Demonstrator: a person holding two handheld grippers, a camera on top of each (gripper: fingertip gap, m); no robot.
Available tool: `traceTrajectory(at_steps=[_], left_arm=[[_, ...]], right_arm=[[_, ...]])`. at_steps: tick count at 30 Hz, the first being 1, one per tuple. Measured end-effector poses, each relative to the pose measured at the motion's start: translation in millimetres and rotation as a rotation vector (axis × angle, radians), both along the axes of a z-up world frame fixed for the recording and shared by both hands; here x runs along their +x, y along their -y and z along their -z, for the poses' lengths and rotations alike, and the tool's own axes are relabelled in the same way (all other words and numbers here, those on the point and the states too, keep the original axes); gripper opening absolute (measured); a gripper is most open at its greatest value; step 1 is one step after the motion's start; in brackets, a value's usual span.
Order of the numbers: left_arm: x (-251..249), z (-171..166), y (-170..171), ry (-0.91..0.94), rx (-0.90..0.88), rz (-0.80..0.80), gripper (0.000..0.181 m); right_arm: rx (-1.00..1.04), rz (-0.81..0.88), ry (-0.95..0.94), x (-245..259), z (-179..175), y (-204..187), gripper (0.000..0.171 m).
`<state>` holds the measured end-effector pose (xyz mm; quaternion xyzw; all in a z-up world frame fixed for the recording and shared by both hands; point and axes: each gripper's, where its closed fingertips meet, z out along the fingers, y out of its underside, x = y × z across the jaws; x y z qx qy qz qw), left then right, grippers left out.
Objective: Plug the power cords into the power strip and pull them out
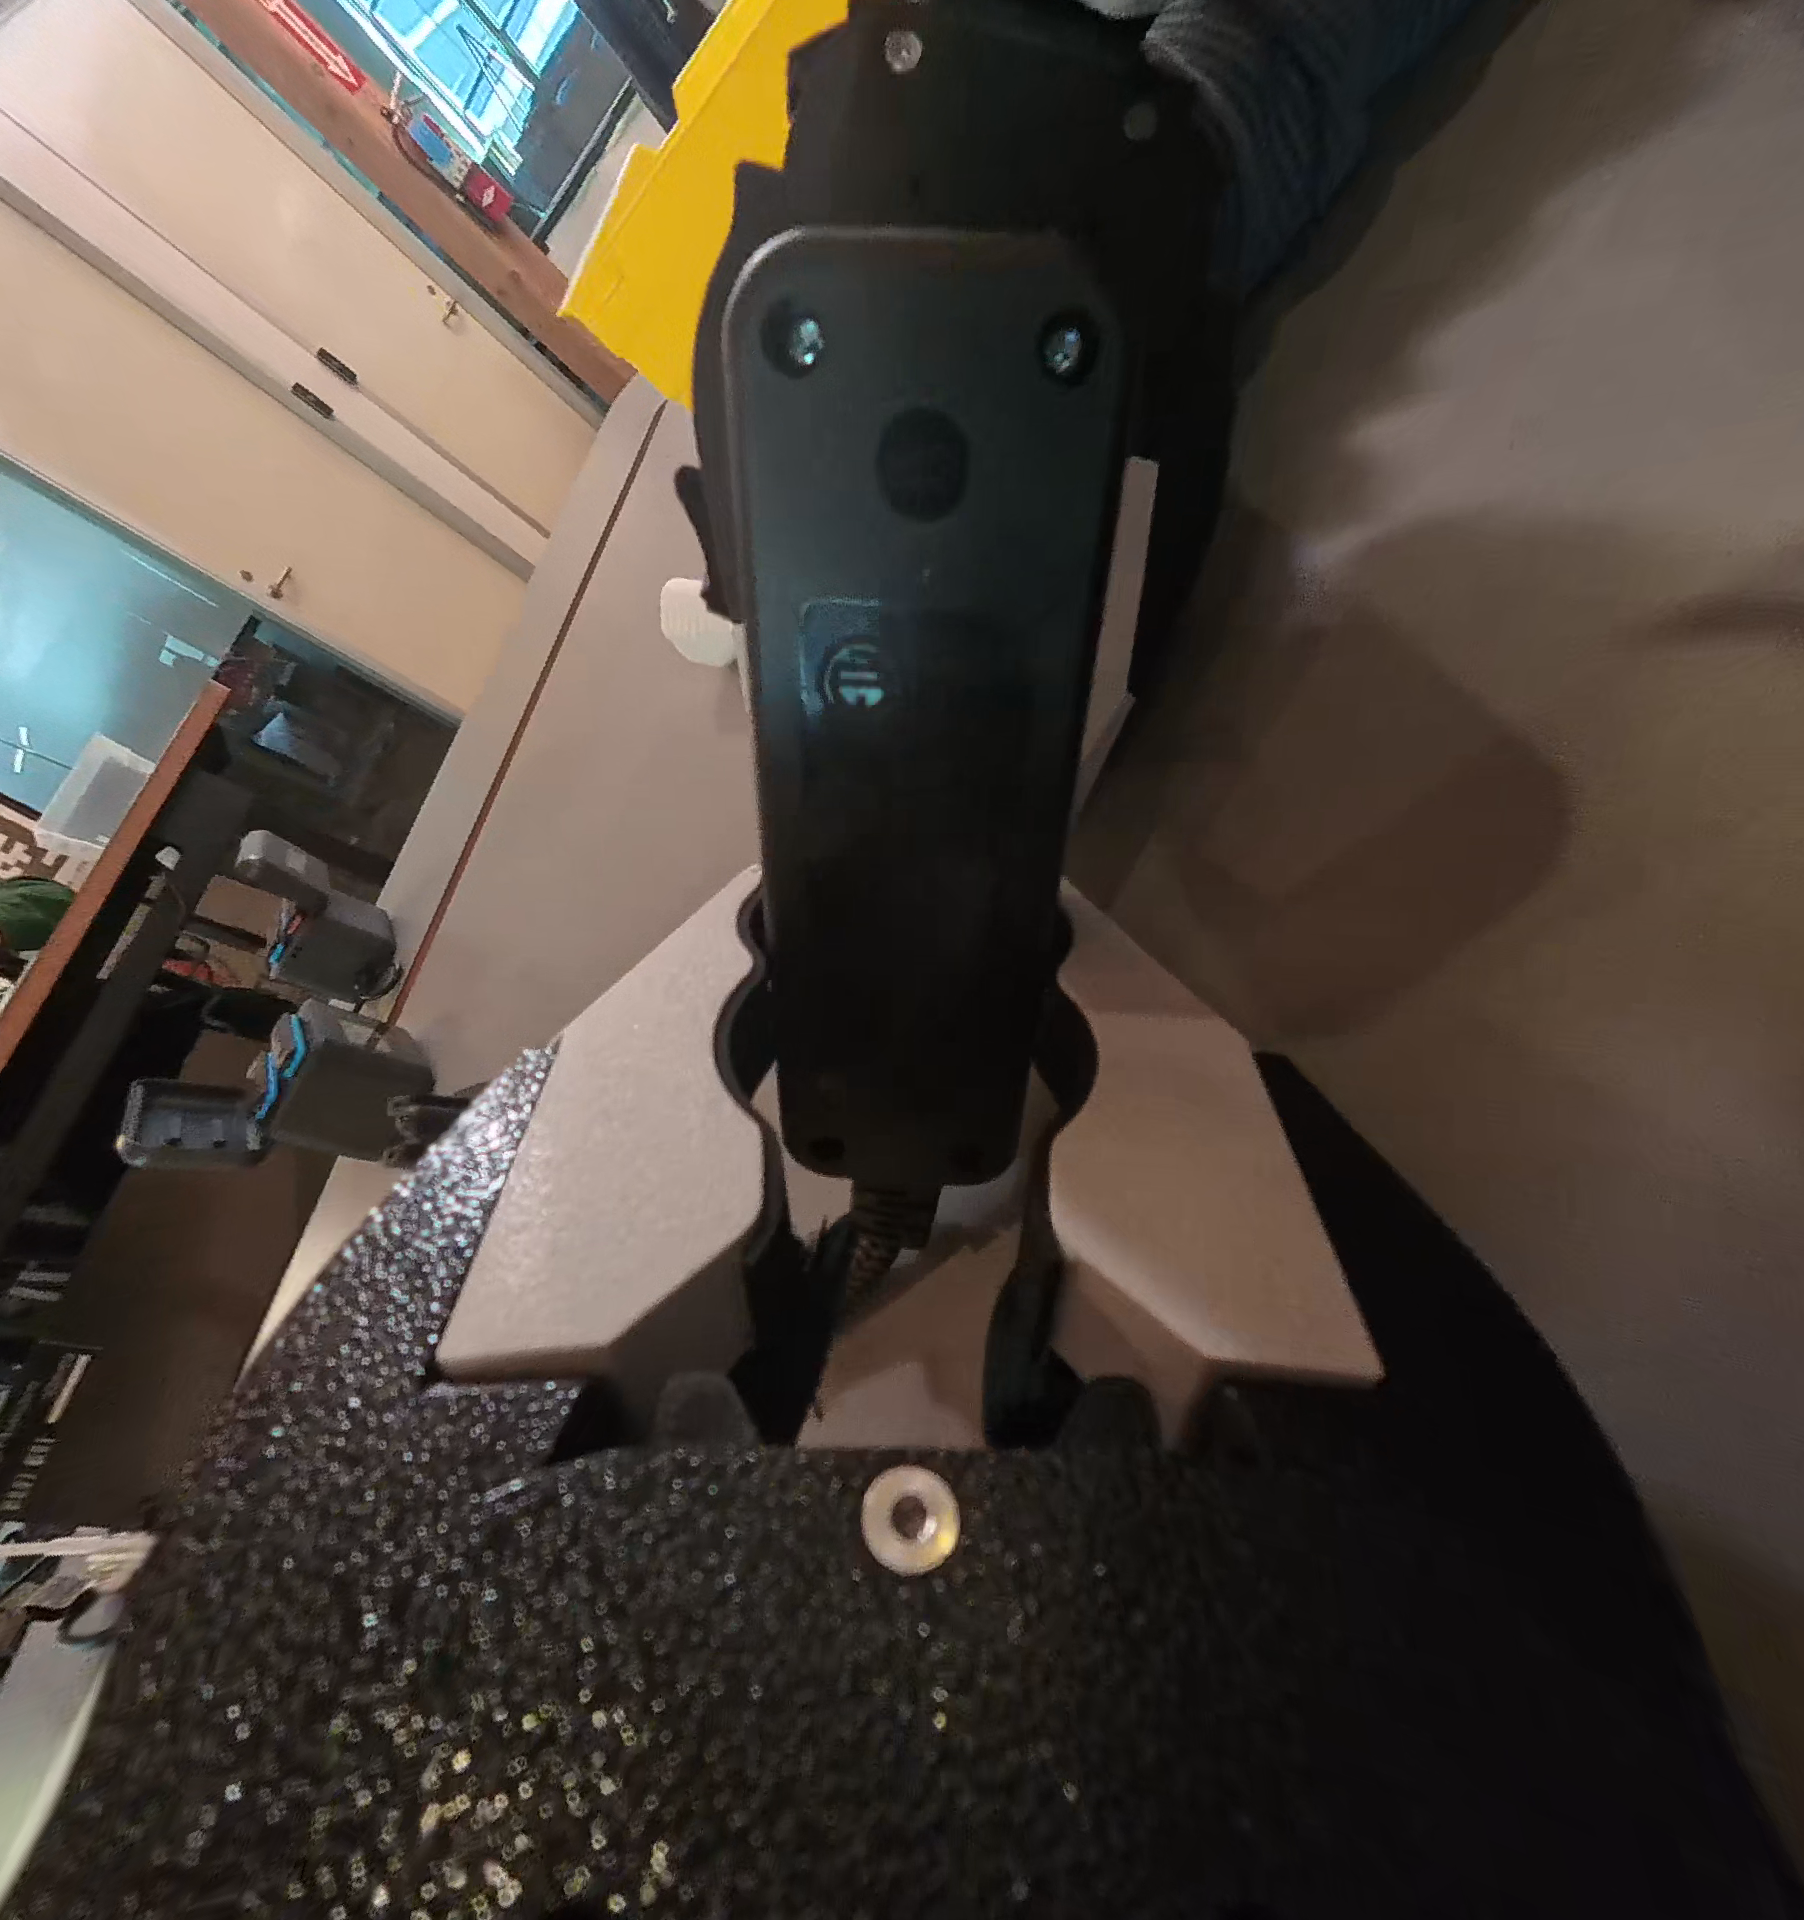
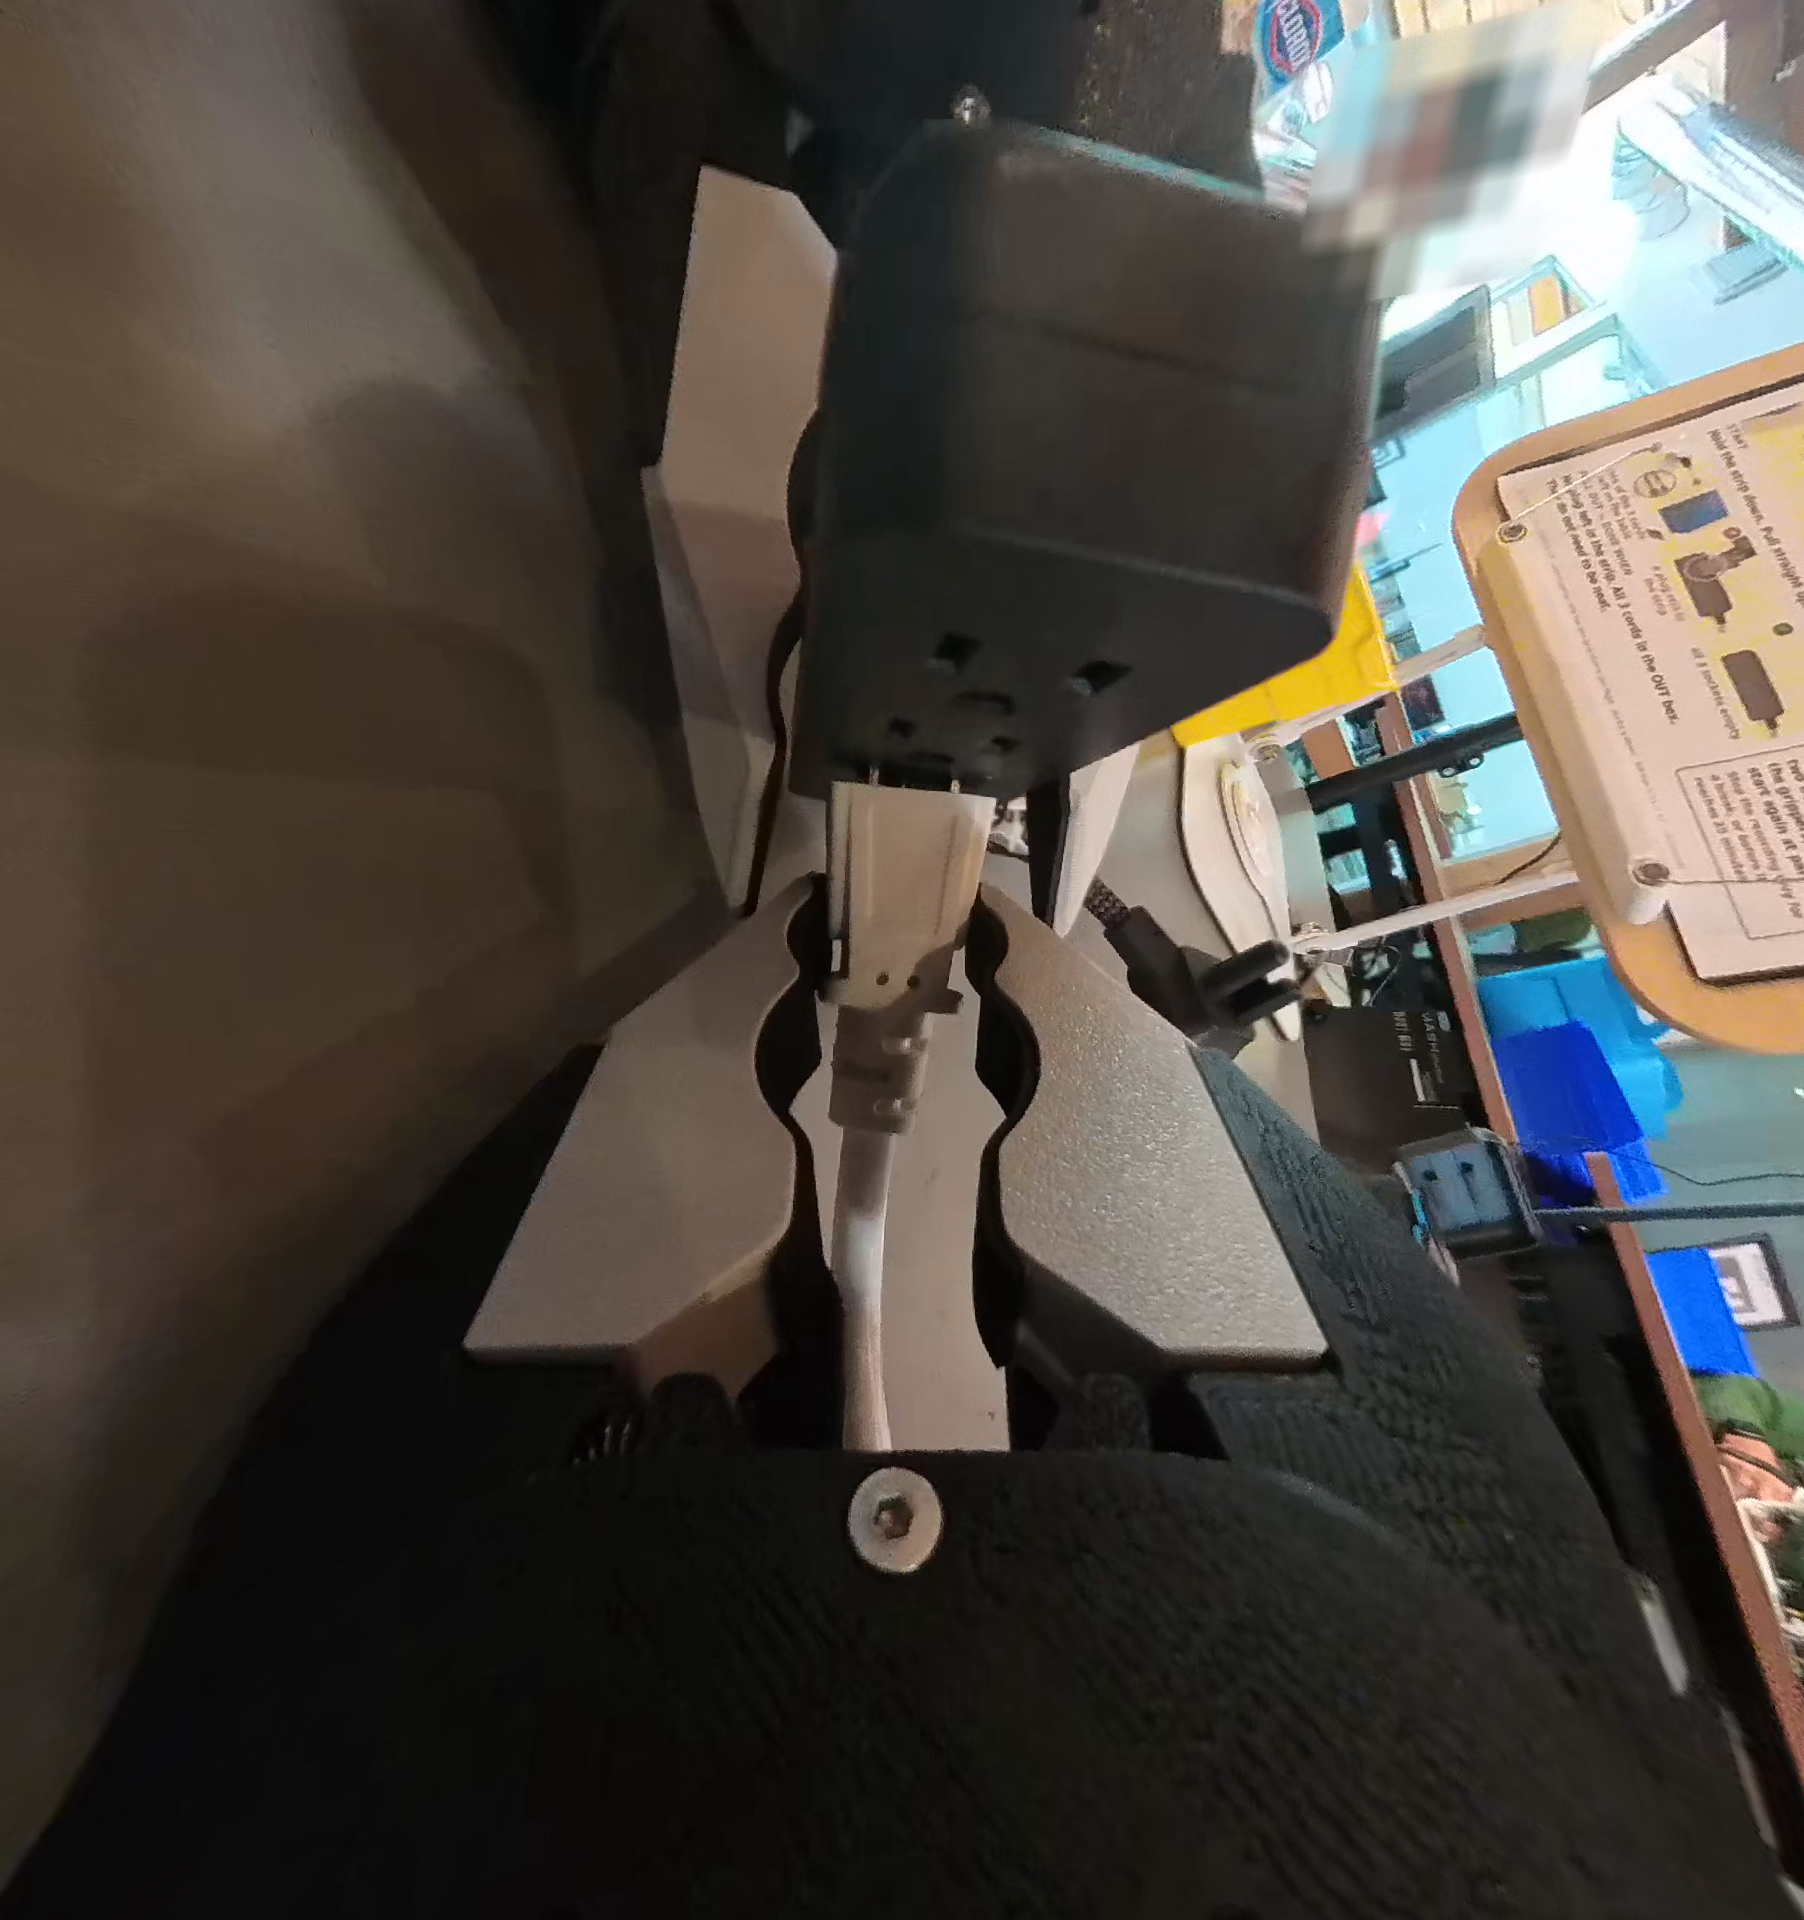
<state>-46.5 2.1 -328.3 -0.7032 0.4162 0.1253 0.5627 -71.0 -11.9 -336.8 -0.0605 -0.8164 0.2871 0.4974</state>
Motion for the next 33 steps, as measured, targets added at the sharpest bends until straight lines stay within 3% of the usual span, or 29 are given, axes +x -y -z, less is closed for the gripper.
traceTrajectory(at_steps=[13,18,26,33], left_arm=[[-3,-2,0,0.042,0.001,0.000,0.044],[-8,-7,0,0.061,0.026,-0.016,0.044],[-9,-9,2,0.087,0.019,0.000,0.044],[-9,-9,2,0.097,0.019,0.001,0.044]], right_arm=[[-0.027,0.015,0.003,-1,-1,-2,0.025],[-0.027,0.035,-0.029,-2,-6,-9,0.042],[-0.022,0.031,0.009,-1,0,-11,0.025],[-0.052,0.042,0.037,-2,0,-11,0.025]])
